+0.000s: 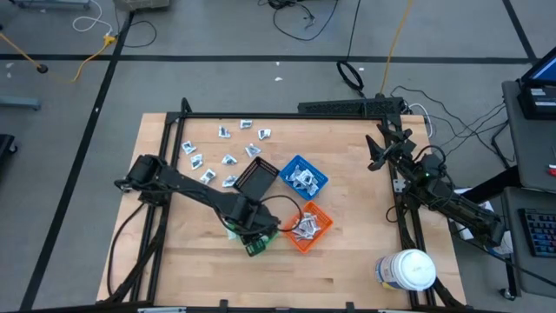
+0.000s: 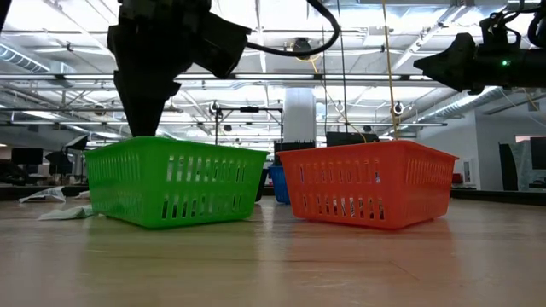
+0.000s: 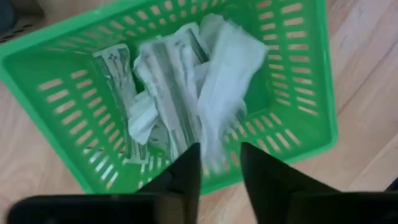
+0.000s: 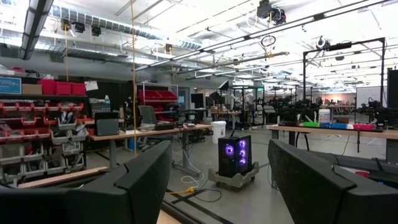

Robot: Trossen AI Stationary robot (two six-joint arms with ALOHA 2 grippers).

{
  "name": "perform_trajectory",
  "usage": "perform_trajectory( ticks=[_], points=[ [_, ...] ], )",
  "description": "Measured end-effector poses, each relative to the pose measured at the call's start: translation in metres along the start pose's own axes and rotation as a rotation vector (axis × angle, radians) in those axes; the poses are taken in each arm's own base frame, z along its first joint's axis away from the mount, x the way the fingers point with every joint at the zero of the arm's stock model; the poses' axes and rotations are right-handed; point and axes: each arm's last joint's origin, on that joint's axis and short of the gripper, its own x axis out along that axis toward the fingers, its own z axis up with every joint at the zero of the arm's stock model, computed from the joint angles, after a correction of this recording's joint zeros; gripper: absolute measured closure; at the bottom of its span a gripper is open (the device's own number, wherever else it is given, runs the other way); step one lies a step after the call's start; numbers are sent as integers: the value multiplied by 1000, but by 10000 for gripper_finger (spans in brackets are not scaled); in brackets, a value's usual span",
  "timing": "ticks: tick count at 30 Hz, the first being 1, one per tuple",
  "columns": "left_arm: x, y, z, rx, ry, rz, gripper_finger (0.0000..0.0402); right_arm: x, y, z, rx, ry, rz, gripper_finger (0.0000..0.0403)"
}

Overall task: Pick & Place First Aid Supplies
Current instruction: Put the green bandage into the green bin

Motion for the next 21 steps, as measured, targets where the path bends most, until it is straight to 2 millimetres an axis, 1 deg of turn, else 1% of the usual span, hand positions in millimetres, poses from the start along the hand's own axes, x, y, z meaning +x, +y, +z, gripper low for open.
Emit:
perform_trajectory(
  ticks=[4,6,9,12,15,21],
  points=[
    [0,0,0,1,-5,4,232,0,0,0,0,0,0,140],
    [0,0,0,0,-4,6,214,0,0,0,0,0,0,140],
    [-7,3,-1,-4,-11,9,197,0,0,0,0,0,0,140],
    [-16,7,-4,17,-17,14,193,0,0,0,0,0,0,140],
    [-24,13,-5,63,-12,24,199,0,0,0,0,1,0,140],
    [-40,29,-5,242,-1,37,216,0,0,0,0,0,0,140]
  ],
)
